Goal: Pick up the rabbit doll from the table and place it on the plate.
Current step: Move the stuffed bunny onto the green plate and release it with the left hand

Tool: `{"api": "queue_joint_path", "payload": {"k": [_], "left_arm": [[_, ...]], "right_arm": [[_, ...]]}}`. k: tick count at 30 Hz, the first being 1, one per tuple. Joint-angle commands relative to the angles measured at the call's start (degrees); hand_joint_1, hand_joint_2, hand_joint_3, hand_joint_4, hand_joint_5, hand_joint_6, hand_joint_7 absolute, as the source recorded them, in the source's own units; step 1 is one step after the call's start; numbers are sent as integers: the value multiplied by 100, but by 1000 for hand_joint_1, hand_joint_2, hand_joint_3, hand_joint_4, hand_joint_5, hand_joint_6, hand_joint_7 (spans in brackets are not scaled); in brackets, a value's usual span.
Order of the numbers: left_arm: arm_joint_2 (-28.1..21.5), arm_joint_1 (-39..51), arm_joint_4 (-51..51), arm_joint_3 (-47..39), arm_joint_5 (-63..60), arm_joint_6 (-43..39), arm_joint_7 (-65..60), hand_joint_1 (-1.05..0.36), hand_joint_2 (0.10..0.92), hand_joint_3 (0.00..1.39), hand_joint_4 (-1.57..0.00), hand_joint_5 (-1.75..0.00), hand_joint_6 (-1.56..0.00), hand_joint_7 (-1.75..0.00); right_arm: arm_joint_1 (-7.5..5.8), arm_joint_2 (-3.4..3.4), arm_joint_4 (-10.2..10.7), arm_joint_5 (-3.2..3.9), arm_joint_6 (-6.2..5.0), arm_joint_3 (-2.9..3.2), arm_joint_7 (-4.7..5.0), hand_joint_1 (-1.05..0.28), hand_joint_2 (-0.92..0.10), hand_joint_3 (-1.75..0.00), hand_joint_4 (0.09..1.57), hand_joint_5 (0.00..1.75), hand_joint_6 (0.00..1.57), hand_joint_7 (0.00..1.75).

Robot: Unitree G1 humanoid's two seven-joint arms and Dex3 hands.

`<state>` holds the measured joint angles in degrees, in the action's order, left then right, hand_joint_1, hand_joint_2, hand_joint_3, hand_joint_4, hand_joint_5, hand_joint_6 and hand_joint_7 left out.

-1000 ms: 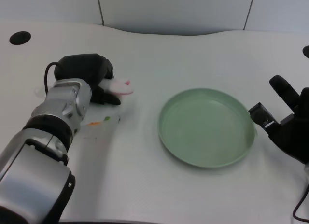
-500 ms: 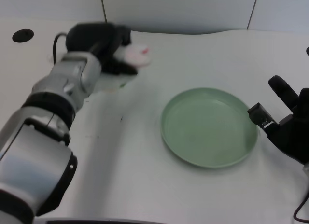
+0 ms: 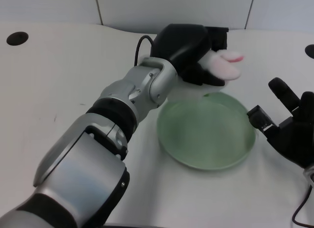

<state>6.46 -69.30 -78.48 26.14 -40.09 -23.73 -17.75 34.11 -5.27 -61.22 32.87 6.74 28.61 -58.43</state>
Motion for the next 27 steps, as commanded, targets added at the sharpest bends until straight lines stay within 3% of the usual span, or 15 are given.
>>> {"api": "queue_joint_path", "payload": {"k": [1, 4, 7, 11, 16, 17, 18, 19, 21, 22, 24, 27], "left_arm": [[59, 139, -21, 74, -5, 2, 34, -209, 894, 68, -854, -1746, -649, -1746], [146, 315, -38, 75, 37, -49, 51, -203, 902, 74, -924, -1746, -664, -1746], [215, 448, -53, 40, 92, -10, 171, -204, 907, 79, -955, -1746, -680, -1746], [275, 604, -71, 124, 26, 88, 235, -236, 909, 84, -934, -1746, -692, -1746], [329, 843, -109, 114, 60, 346, 717, -324, 920, 117, -876, -1746, -656, -1746], [313, 859, -118, 198, -24, 425, 820, -404, 921, 118, -704, -1695, -576, -1618], [299, 868, -121, 258, -81, 476, 893, -510, 921, 134, -531, -1373, -554, -1154], [279, 869, -128, 317, -125, 534, 1029, -573, 921, 157, -438, -1171, -534, -885], [239, 851, -137, 441, -210, 652, 1238, -726, 921, 247, -273, -590, -439, -308], [219, 832, -140, 540, -297, 721, 1282, -802, 921, 326, -178, -381, -350, -132], [198, 810, -139, 652, -397, 815, 1309, -885, 921, 472, -43, -190, -175, -28], [179, 800, -133, 719, -440, 873, 1308, -940, 921, 583, -5, -51, -69, -11]], "right_arm": [[-47, -39, 41, 80, -35, 36, -92, -675, -921, -336, 612, 1746, 703, 1451], [-40, -39, 31, 92, -25, 47, -136, -669, -921, -321, 607, 1746, 698, 1457], [-29, -37, 19, 101, 2, 59, -118, -670, -921, -319, 609, 1746, 699, 1459], [-31, -17, 37, 93, -51, 47, -130, -668, -921, -339, 617, 1746, 708, 1429], [-47, 8, 68, 121, 1, 63, -83, -663, -921, -344, 614, 1746, 709, 1415], [-51, 9, 79, 120, 10, 58, -66, -660, -921, -339, 607, 1746, 700, 1424], [-54, 10, 88, 119, 12, 52, -56, -662, -921, -329, 605, 1746, 683, 1455], [-55, 10, 92, 122, 21, 50, -39, -663, -921, -326, 604, 1746, 676, 1466], [-58, 7, 93, 112, -19, 42, -39, -664, -921, -327, 597, 1746, 655, 1489], [-56, 0, 90, 109, -25, 38, -55, -664, -921, -335, 593, 1746, 643, 1504], [-48, -13, 80, 127, 25, 46, -71, -662, -921, -345, 589, 1746, 630, 1520], [-46, -29, 84, 153, 123, 50, -64, -659, -921, -340, 588, 1746, 626, 1529]]}}
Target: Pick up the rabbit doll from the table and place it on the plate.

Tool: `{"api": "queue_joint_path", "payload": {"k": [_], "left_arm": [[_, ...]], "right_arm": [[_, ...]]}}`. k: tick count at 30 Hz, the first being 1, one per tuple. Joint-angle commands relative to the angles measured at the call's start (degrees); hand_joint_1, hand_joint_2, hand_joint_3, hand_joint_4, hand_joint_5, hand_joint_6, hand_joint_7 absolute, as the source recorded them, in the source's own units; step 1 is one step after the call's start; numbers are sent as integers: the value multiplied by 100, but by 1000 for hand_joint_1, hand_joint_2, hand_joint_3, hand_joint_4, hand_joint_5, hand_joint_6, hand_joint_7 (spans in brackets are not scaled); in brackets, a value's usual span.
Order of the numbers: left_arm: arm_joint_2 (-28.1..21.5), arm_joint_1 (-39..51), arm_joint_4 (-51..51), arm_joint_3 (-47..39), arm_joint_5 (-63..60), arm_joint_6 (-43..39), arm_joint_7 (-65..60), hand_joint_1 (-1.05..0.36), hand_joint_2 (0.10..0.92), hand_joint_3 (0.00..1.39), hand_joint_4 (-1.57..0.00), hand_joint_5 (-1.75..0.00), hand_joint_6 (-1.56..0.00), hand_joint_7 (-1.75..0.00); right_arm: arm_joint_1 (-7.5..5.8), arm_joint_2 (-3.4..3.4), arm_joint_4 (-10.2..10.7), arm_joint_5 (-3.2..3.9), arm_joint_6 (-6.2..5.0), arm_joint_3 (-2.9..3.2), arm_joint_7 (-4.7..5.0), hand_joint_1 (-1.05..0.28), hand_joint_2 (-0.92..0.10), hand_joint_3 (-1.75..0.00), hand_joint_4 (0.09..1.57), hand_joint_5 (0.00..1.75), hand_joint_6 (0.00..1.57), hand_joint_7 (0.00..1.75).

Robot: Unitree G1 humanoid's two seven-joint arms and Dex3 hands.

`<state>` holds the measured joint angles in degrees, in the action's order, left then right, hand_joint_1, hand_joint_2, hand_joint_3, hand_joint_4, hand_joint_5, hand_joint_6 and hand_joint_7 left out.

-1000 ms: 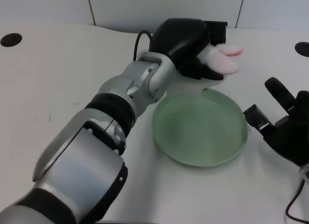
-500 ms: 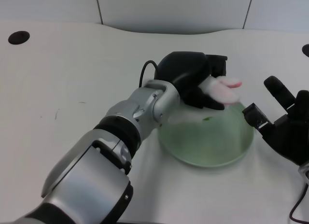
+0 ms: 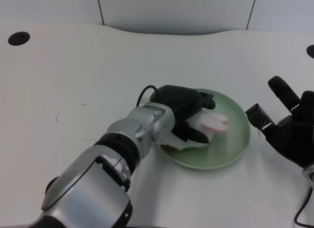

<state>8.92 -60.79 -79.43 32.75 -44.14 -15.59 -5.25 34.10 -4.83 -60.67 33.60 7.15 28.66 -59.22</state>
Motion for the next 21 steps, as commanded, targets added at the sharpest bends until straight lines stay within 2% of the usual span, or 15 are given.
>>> {"api": "queue_joint_path", "payload": {"k": [1, 6, 8, 10, 13, 16, 21], "left_arm": [[-75, -44, -33, 6, 25, 37, 92, -970, 921, 632, -1, -20, -32, -7], [-82, -32, -24, -84, 121, 0, 153, -994, 921, 693, 1, 0, 0, 1], [-7, 100, 12, -1300, 1379, 39, 1020, -1026, 921, 810, 1, 1, 1, 1], [27, 132, 34, -1992, 2094, 121, 1510, -1044, 921, 880, 1, 1, 1, 1], [27, 107, 46, -2181, 2264, 172, 1669, -1048, 921, 902, 1, 1, 1, 1], [73, 6, 105, -2871, 2935, 175, 2002, -1048, 921, 872, 1, 1, 1, 1], [135, -149, 169, -3698, 3771, 302, 2573, -1048, 921, 860, 1, 1, 1, 1]], "right_arm": [[-45, -79, 29, 84, 100, 45, 4, -655, -921, -332, 585, 1746, 622, 1531], [-49, -84, 38, 83, 123, 45, -13, -654, -921, -329, 580, 1746, 616, 1544], [-59, -65, 38, 43, -13, 22, -43, -665, -921, -335, 589, 1746, 649, 1493], [-59, -52, 25, 43, -57, 22, -57, -670, -921, -329, 593, 1746, 686, 1430], [-50, -49, 6, 65, -36, 33, -44, -667, -921, -314, 604, 1746, 714, 1391], [-53, -36, 3, 14, -142, -4, -36, -675, -921, -336, 615, 1746, 732, 1396], [-48, -18, 5, 40, -129, -7, -25, -667, -921, -347, 619, 1746, 729, 1404]]}}
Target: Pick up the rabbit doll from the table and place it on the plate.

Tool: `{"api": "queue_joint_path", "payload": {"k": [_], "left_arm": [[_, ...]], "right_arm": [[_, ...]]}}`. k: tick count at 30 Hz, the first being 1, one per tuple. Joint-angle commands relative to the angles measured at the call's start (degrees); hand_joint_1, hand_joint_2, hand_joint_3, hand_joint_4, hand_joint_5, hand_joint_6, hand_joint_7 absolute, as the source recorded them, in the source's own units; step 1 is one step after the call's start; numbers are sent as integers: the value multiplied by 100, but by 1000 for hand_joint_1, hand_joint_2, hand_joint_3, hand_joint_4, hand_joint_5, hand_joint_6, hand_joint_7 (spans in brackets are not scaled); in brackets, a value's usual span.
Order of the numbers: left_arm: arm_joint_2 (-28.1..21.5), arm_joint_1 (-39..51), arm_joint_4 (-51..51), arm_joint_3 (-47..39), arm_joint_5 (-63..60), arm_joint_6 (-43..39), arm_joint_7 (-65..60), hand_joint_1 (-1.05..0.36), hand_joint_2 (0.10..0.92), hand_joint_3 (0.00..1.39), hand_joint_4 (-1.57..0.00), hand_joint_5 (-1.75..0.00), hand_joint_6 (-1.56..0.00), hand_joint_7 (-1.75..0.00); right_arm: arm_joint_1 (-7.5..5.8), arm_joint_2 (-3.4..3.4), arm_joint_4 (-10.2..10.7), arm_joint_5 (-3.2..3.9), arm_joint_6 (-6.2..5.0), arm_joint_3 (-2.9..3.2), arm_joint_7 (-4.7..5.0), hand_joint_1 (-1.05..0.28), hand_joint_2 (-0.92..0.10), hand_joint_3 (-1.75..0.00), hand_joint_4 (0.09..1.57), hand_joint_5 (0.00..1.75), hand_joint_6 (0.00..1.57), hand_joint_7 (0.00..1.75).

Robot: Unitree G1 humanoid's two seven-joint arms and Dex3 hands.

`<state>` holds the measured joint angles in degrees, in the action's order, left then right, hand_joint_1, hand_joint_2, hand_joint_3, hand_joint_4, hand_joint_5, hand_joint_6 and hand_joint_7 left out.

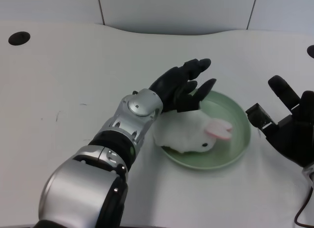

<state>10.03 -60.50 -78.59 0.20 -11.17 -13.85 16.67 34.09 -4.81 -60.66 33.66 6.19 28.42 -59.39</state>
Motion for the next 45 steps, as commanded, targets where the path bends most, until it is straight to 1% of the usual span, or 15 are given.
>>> {"api": "queue_joint_path", "payload": {"k": [1, 5, 8, 15, 22, 25, 27, 28, 33, 38, 39, 40, 42, 44, 45], "left_arm": [[25, -235, 104, -633, 677, 192, 552, -1048, 921, 846, 1, 1, 1, 1], [-35, -343, 148, -883, 949, 237, 833, -1048, 921, 833, 1, 1, 1, 1], [-165, -383, 226, -1098, 1215, 174, 1235, -1048, 921, 827, 1, 1, 1, 1], [-564, -246, 448, -1502, 1851, 188, 2491, -1048, 921, 824, 1, 1, 1, 1], [-993, 281, 703, -1545, 2124, 175, 3244, -1048, 921, 836, -44, -23, 1, 1], [-1214, 735, 859, -1578, 2248, 85, 3508, -1048, 921, 827, -63, -33, -9, -4], [-1309, 948, 919, -1638, 2375, 176, 3667, -1048, 921, 819, -62, -33, -6, -3], [-1370, 1082, 919, -1689, 2446, 221, 3727, -1048, 921, 817, -59, -32, -3, -1], [-1531, 1526, 857, -2009, 2807, 592, 3667, -1048, 921, 796, -31, -17, 1, 1], [-1540, 1574, 908, -2022, 2860, 673, 3668, -1048, 921, 778, -34, -18, 1, 1], [-1561, 1902, 910, -2234, 3069, 730, 3721, -1048, 921, 769, -97, -53, -45, -20], [-1577, 2150, 916, -2391, 3229, 774, 3761, -1048, 921, 753, -228, -126, -139, -59], [-1582, 2578, 1027, -2616, 3497, 873, 3703, -1027, 921, 706, -391, -249, -276, -94], [-1570, 2810, 1222, -2663, 3603, 984, 3608, -1009, 921, 680, -385, -439, -362, -54], [-1563, 2912, 1329, -2675, 3635, 1047, 3569, -985, 921, 669, -343, -714, -446, -53]], "right_arm": [[-46, -15, 7, 38, -30, 18, -1, -664, -921, -350, 618, 1746, 726, 1404], [-39, -12, 18, 38, 6, 15, 27, -662, -921, -358, 611, 1746, 725, 1402], [-43, -34, 12, 19, -1, 6, 36, -665, -921, -364, 601, 1746, 722, 1395], [-20, -98, -58, -4, 34, -9, -11, -668, -921, -361, 596, 1746, 723, 1402], [-12, -123, -52, 2, 89, -4, 53, -660, -921, -339, 619, 1746, 727, 1424], [-21, -129, -38, -29, 49, -21, 93, -664, -921, -348, 625, 1746, 727, 1428], [-9, -146, -55, -23, 91, -18, 99, -662, -921, -348, 625, 1746, 726, 1437], [-4, -153, -62, -30, 101, -21, 130, -662, -921, -347, 624, 1746, 724, 1441], [13, -181, -118, -49, 101, -20, 212, -659, -921, -356, 627, 1746, 712, 1459], [19, -182, -127, -62, 99, -8, 220, -659, -921, -363, 626, 1746, 706, 1466], [32, -201, -155, -87, 78, -12, 250, -662, -921, -362, 625, 1746, 705, 1468], [42, -215, -177, -107, 61, -15, 272, -666, -921, -360, 624, 1746, 704, 1472], [71, -246, -233, -138, 31, -18, 278, -669, -921, -355, 620, 1746, 691, 1499], [92, -266, -284, -132, 41, -10, 253, -669, -921, -354, 618, 1746, 683, 1514], [100, -274, -307, -122, 54, -4, 241, -661, -921, -347, 619, 1746, 678, 1511]]}}
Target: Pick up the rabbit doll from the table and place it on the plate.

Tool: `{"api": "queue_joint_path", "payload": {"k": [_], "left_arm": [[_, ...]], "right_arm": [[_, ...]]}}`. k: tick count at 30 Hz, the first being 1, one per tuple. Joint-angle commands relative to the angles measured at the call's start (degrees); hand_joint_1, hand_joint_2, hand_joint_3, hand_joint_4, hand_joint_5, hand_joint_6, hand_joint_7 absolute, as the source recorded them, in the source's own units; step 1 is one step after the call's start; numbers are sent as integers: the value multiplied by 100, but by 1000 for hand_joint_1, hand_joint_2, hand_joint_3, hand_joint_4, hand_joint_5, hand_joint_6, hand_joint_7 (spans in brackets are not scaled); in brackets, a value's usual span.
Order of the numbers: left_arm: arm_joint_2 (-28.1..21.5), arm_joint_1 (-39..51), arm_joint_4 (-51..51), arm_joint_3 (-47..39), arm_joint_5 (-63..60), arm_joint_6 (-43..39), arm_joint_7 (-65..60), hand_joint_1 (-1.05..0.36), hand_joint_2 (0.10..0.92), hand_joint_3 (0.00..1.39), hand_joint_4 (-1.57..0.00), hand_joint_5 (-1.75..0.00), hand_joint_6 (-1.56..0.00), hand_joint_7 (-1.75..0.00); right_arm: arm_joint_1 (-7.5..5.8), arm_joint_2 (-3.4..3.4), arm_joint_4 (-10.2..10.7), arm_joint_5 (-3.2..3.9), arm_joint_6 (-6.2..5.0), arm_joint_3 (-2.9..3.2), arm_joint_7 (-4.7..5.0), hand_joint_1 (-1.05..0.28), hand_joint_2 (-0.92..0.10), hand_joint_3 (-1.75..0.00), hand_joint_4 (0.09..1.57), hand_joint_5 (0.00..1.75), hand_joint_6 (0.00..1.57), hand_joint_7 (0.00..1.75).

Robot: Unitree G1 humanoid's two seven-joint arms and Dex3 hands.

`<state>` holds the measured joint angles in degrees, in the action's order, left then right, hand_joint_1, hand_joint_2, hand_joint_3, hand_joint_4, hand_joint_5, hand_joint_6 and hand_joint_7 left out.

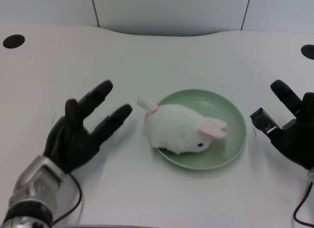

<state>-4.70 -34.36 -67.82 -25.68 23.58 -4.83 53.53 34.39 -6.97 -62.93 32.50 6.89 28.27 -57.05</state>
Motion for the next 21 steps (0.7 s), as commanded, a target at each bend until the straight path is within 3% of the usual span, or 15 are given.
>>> {"api": "queue_joint_path", "payload": {"k": [1, 3, 5, 12, 13, 14, 15, 18, 21], "left_arm": [[-83, 410, 361, -113, 208, 250, -167, -977, 921, 665, -313, -835, -477, -50], [-63, 600, 557, -160, 326, 451, -263, -941, 921, 620, -335, -1168, -641, -103], [-37, 748, 744, -184, 400, 566, -340, -919, 921, 613, -333, -1312, -709, -137], [-77, 927, 1034, -209, 538, 778, -477, -904, 921, 616, -316, -1411, -742, -163], [-131, 965, 1049, -269, 589, 829, -504, -856, 921, 606, -234, -1608, -504, -701], [-167, 993, 1067, -307, 627, 868, -525, -838, 921, 601, -206, -1675, -352, -1019], [-190, 1003, 1071, -343, 674, 911, -558, -829, 921, 599, -191, -1710, -274, -1183], [-223, 973, 997, -343, 691, 857, -558, -784, 921, 511, -291, -1671, -433, -1109], [-238, 962, 970, -324, 672, 830, -557, -774, 921, 496, -308, -1663, -481, -1062]], "right_arm": [[70, -65, -90, -9, -16, 10, 9, -658, -921, -343, 620, 1746, 677, 1509], [64, -74, -97, -11, -9, 11, 28, -661, -921, -328, 628, 1746, 686, 1497], [62, -81, -112, -10, -18, 19, 45, -661, -921, -324, 630, 1746, 688, 1492], [74, -89, -145, -14, -49, 31, 61, -659, -921, -336, 629, 1746, 688, 1493], [79, -93, -157, -16, -66, 35, 73, -662, -921, -332, 623, 1746, 683, 1491], [84, -95, -167, -18, -77, 38, 80, -663, -921, -330, 621, 1746, 682, 1490], [81, -96, -168, -23, -97, 36, 85, -664, -921, -328, 620, 1746, 681, 1490], [88, -99, -181, -33, -108, 23, 88, -663, -921, -330, 614, 1746, 681, 1480], [87, -94, -185, -28, -106, 21, 90, -664, -921, -331, 615, 1746, 687, 1474]]}}
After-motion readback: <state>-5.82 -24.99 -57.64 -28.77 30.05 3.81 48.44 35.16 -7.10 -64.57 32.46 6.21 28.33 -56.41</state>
